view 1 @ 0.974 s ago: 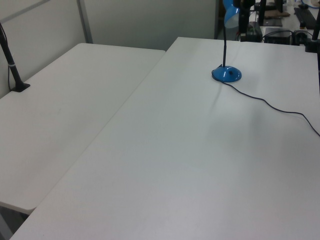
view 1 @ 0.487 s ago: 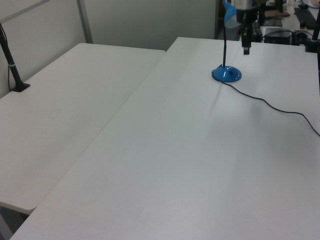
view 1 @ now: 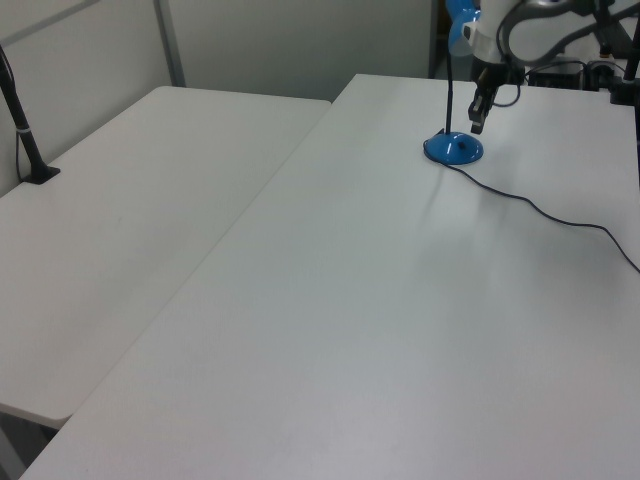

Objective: Turn on the lamp
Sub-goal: 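Move the gripper over the blue lamp base toward its switch, then lower the gripper onto the switch on the lamp base and press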

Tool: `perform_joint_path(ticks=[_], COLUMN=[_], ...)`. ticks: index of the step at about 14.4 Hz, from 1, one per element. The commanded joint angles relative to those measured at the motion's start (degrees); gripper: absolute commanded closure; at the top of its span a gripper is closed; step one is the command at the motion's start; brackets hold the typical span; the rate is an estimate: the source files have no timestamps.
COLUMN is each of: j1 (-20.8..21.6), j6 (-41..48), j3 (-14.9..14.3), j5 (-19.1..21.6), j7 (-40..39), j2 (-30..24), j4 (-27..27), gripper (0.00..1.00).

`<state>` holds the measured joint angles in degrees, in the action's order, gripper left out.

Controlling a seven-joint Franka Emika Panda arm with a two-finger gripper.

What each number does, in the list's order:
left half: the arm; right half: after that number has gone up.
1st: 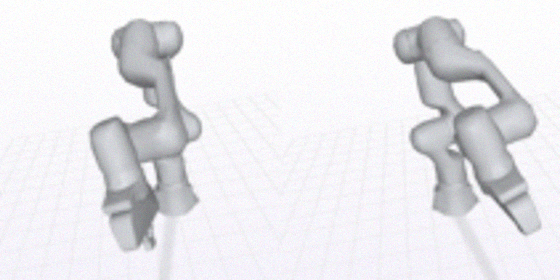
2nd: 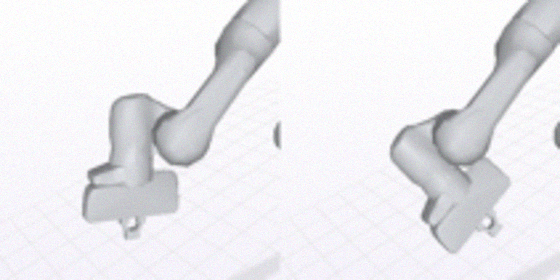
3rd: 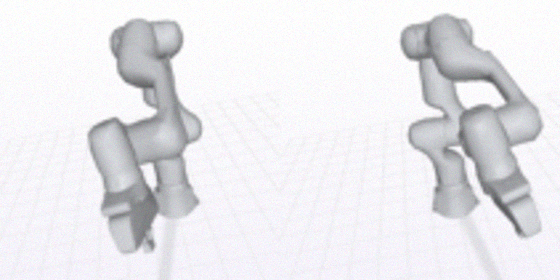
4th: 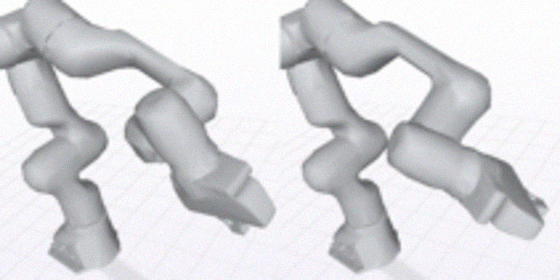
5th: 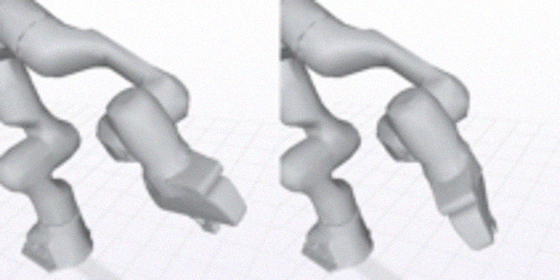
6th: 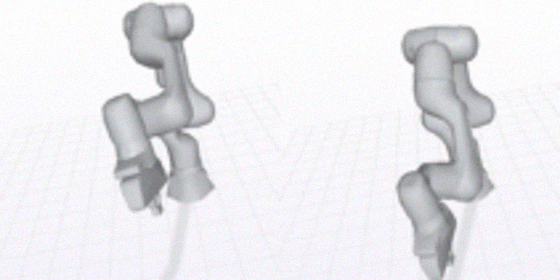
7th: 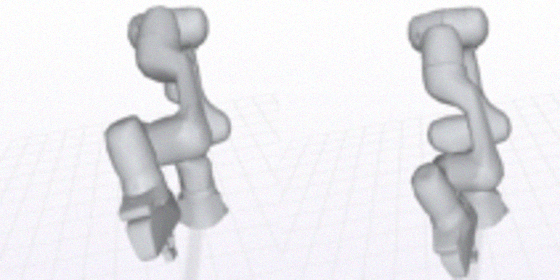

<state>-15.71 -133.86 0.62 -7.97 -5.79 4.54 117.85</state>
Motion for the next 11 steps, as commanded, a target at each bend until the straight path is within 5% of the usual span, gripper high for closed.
perform_joint_path(ticks=[1, 11], j1=[-2.22, -6.09], j6=[-12.79, -29.44], j3=[-0.09, -0.18], j5=[-0.03, -0.11], j7=[3.14, 13.08], j2=[0.03, 7.49], j4=[6.41, 5.11], gripper=[1.0, 1.0])
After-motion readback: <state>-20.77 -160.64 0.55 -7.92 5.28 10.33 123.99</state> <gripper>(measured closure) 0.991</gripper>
